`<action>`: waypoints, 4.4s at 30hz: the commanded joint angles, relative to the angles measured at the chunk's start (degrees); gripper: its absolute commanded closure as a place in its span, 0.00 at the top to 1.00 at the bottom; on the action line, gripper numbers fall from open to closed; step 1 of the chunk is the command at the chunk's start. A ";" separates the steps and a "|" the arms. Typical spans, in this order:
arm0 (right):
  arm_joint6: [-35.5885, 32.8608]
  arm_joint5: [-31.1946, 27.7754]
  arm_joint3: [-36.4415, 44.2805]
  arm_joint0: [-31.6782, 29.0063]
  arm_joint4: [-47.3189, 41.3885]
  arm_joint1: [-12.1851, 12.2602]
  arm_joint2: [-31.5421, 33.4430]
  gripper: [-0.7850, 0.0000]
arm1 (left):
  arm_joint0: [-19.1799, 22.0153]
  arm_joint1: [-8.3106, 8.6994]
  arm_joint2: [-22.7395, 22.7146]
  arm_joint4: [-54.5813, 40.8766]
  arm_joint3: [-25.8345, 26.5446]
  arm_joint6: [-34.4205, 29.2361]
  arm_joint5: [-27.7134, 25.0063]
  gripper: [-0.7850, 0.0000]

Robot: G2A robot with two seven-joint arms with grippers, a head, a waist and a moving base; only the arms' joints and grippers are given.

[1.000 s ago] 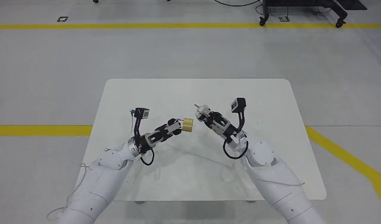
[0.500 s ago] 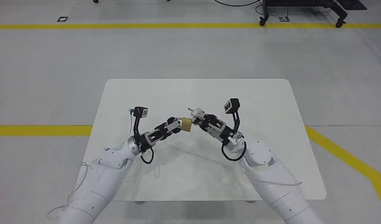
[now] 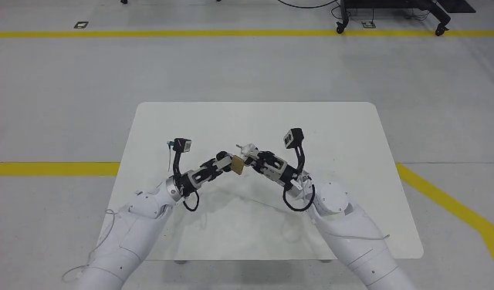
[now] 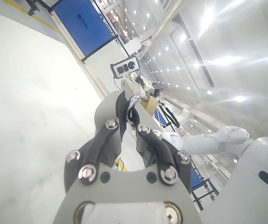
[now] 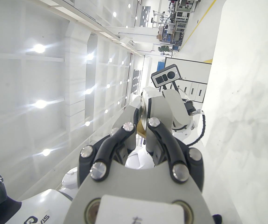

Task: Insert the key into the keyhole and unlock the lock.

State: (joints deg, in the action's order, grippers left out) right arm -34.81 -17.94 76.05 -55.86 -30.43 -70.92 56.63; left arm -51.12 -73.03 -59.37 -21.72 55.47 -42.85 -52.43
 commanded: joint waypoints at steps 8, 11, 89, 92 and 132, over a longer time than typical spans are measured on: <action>0.80 1.08 1.97 -0.14 3.38 -0.46 -0.49 0.00 | 0.52 -0.25 0.22 0.26 -1.45 0.92 0.70 0.00; 1.28 2.18 2.45 0.30 5.49 -0.67 -1.04 0.00 | 1.16 -0.40 0.45 -0.30 -2.59 0.56 1.68 0.00; 11.31 12.26 21.43 -11.39 43.50 0.27 4.77 0.00 | 0.38 -0.79 -5.59 -17.95 -1.35 -11.89 28.23 0.00; 11.51 12.81 21.50 -11.33 43.66 0.11 4.37 0.00 | 0.54 -0.84 -5.61 -17.42 -1.54 -11.80 28.13 0.00; 11.27 13.62 18.71 -9.88 42.90 -1.23 3.49 0.00 | 0.27 -1.29 -6.42 -13.92 -0.91 -11.84 25.28 0.00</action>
State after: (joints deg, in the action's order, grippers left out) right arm -23.49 -4.28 94.79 -65.74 12.53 -72.13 60.12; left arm -50.83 -74.31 -65.78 -35.66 54.55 -54.63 -27.08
